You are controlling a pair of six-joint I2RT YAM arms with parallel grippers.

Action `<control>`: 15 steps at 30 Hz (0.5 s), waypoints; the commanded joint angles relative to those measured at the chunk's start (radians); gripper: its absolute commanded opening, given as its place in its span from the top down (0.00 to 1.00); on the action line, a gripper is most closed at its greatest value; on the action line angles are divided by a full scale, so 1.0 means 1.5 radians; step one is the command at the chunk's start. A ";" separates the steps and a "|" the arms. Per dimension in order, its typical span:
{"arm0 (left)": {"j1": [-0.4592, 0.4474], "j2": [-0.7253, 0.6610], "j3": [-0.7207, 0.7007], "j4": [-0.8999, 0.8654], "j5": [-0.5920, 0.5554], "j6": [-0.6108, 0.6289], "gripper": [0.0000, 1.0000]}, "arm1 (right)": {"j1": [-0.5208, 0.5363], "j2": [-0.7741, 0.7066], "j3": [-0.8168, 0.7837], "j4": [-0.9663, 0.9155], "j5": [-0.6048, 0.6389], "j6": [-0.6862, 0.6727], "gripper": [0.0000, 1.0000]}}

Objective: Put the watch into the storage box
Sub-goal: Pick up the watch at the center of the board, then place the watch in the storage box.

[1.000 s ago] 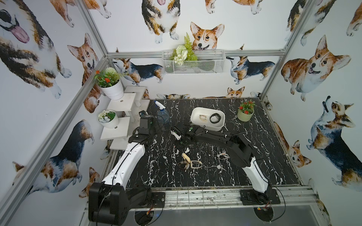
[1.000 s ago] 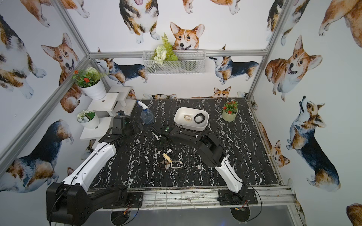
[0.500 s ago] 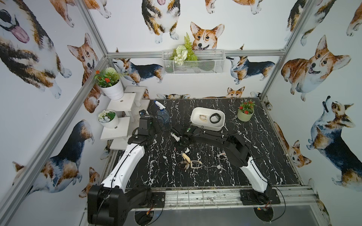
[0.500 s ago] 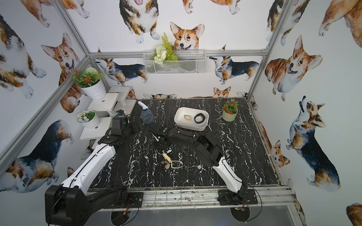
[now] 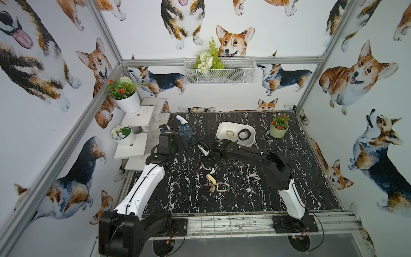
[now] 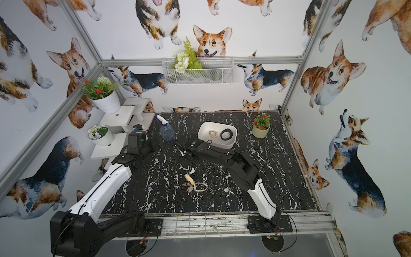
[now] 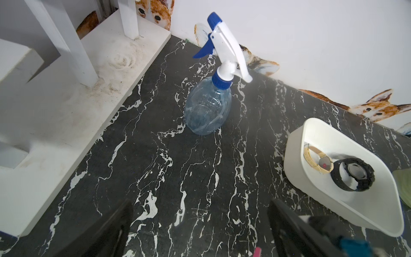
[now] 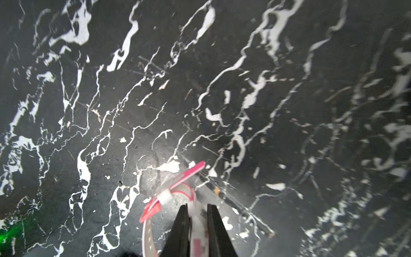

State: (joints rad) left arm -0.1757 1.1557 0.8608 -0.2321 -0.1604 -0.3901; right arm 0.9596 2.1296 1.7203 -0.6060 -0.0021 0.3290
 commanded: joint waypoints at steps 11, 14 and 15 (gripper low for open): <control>-0.055 0.050 0.019 0.066 0.198 0.084 0.00 | -0.198 -0.155 -0.114 0.092 0.008 0.015 1.00; -0.075 0.061 0.025 0.070 0.224 0.102 0.00 | -0.243 -0.141 -0.100 0.072 0.016 0.000 1.00; -0.081 0.064 0.027 0.070 0.230 0.107 0.00 | -0.255 -0.134 -0.092 0.064 0.020 -0.005 1.00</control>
State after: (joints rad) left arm -0.2810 1.2400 0.8894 -0.1459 0.1135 -0.2771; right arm 0.6056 1.9114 1.5604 -0.4725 0.0025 0.3553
